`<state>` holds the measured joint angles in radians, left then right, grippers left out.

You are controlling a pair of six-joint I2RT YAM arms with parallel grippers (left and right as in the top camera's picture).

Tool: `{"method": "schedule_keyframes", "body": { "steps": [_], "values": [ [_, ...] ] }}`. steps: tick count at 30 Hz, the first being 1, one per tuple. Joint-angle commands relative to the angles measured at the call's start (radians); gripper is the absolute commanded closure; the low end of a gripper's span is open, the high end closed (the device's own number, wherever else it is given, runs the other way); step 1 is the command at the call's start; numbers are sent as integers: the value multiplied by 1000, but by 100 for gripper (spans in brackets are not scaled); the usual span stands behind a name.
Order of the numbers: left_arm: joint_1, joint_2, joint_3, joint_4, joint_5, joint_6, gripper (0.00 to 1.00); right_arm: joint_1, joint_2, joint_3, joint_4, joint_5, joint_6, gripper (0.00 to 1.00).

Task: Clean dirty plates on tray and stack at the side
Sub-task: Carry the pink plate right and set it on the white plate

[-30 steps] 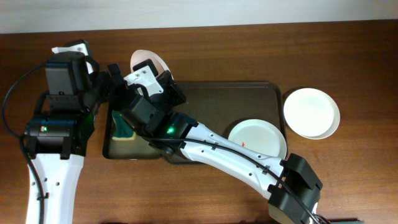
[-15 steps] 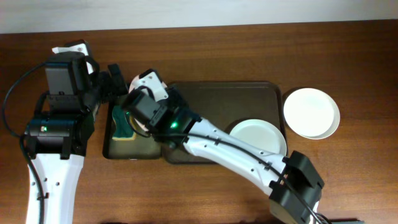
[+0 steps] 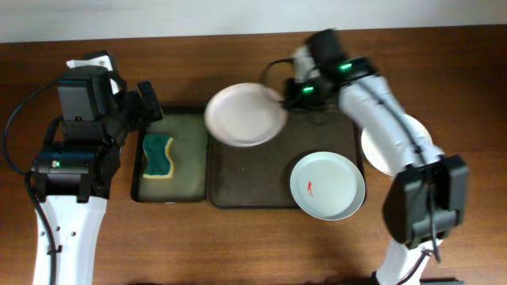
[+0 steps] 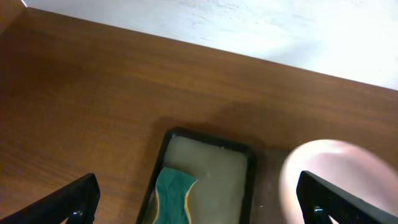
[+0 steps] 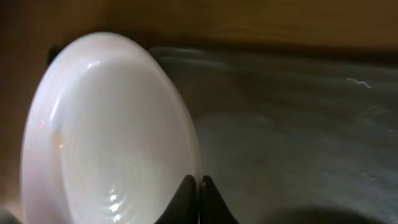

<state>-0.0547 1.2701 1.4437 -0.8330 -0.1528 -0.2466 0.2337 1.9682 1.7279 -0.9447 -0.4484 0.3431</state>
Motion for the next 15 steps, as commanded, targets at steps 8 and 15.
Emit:
{"method": "schedule_keyframes", "body": {
  "steps": [8, 15],
  "values": [
    [-1, -12, -1, 2, 7, 9, 0, -670, -32, 10, -372, 108, -206, 96],
    [-1, -12, -1, 2, 7, 9, 1, -867, -32, -43, -397, 262, -204, 96]
  ]
}}
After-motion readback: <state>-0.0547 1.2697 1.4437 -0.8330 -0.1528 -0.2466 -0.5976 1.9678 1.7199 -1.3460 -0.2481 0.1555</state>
